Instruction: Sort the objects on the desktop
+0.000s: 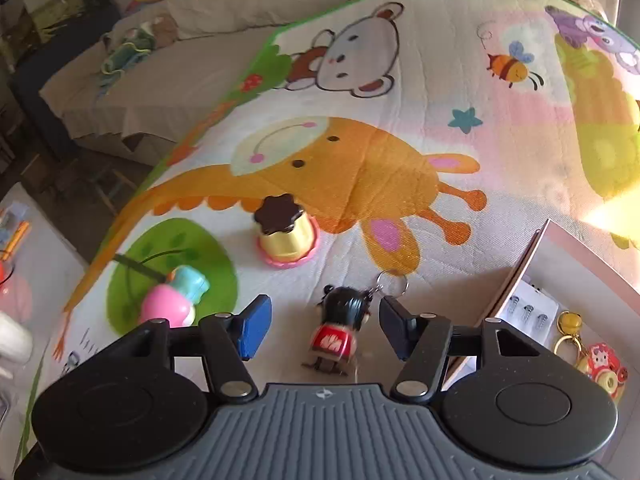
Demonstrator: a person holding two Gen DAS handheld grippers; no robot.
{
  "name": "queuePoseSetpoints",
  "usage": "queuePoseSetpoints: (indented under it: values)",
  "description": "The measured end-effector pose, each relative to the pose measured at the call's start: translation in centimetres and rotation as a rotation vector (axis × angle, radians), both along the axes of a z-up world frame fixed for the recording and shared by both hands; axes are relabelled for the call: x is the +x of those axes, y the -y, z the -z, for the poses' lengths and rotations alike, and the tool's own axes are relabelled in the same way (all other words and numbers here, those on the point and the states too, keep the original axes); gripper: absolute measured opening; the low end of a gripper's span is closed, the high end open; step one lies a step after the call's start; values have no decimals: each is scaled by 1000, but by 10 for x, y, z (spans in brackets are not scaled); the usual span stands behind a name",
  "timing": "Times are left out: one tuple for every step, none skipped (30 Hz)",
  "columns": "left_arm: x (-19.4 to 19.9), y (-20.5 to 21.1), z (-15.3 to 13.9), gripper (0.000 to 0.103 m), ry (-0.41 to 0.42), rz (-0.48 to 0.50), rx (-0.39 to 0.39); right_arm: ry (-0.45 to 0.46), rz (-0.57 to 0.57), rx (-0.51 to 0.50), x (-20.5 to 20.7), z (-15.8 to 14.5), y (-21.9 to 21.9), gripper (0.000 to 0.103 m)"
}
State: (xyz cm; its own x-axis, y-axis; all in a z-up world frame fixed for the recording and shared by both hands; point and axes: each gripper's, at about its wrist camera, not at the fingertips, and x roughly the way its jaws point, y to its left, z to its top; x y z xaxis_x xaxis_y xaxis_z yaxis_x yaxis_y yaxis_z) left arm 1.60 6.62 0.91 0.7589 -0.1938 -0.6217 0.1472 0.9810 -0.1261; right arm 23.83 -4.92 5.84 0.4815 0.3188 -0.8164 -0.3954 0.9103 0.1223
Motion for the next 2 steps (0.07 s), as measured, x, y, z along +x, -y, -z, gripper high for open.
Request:
queuePoseSetpoints:
  values:
    - [0,-2,0,103,0,13,-17,-9,13,-16,9,6,-3,59]
    - [0,-4,0,103,-1,24,-32,-21,22,-35,17,14,-7,54]
